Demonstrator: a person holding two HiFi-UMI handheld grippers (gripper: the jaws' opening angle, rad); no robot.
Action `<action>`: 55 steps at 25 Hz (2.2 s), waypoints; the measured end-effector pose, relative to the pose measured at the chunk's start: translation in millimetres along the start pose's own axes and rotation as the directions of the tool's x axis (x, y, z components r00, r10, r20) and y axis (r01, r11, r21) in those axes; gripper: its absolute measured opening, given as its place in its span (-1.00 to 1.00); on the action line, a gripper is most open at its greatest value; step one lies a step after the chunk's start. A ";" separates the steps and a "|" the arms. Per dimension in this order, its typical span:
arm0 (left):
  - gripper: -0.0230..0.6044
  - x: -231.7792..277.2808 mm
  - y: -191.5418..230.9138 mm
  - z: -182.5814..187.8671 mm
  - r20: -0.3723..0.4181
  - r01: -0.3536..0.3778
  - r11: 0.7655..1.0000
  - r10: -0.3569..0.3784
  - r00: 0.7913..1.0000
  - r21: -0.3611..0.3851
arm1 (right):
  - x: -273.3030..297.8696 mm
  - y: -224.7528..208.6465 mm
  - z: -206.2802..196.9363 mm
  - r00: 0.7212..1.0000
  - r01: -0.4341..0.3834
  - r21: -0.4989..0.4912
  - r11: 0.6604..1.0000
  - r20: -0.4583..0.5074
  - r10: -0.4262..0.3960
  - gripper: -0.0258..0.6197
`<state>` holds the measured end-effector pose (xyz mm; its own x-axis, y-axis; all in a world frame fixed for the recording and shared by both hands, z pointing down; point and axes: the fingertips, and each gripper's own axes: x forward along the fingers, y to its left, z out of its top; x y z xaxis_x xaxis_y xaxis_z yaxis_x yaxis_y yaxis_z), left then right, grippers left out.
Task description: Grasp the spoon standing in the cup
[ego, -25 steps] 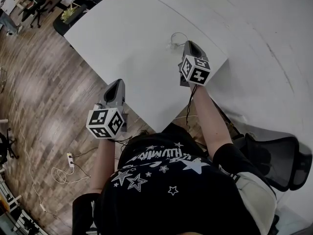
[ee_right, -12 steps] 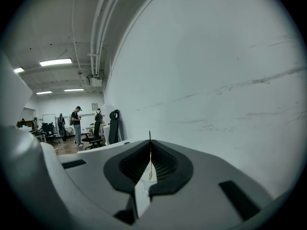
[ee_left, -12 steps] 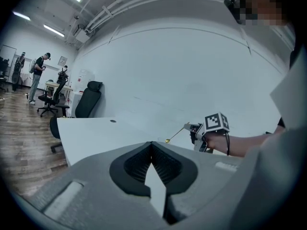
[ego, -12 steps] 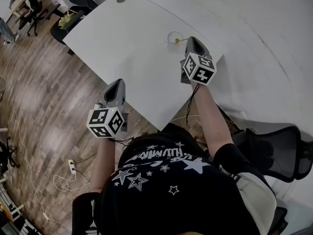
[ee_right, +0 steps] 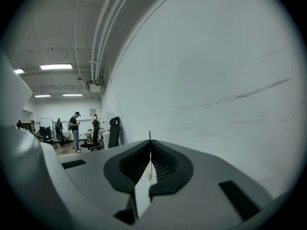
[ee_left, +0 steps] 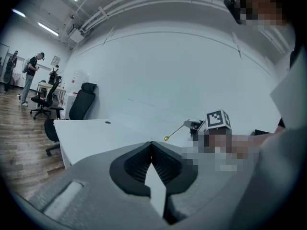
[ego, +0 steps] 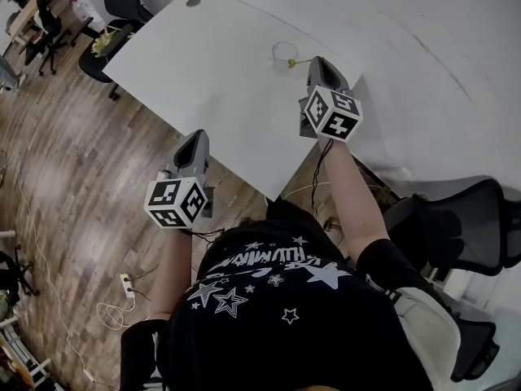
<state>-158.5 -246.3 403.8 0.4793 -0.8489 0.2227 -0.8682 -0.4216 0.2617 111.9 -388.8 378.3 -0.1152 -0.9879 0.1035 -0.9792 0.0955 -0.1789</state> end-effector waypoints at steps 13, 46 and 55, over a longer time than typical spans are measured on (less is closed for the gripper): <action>-0.90 -56.1 -14.8 -25.6 -0.035 0.126 0.992 -0.125 0.992 0.024 | -104.7 27.0 -22.9 0.997 0.071 0.046 0.996 0.022 -0.072 -0.87; -0.90 -115.5 -116.6 -62.6 -0.022 0.085 0.996 -0.084 0.996 0.036 | -242.0 -17.7 -47.4 1.000 -0.012 0.059 0.998 -0.018 0.013 -0.87; -0.90 -157.0 -141.6 -71.3 0.010 0.058 0.998 -0.058 0.998 0.039 | -287.5 -11.0 -44.7 0.998 -0.059 0.045 0.997 -0.007 0.059 -0.87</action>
<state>-101.6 -30.6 398.7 0.5277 -0.8260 0.1980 -0.8435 -0.4819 0.2373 148.3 -100.4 394.2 -0.1742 -0.9797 0.0997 -0.9622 0.1478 -0.2289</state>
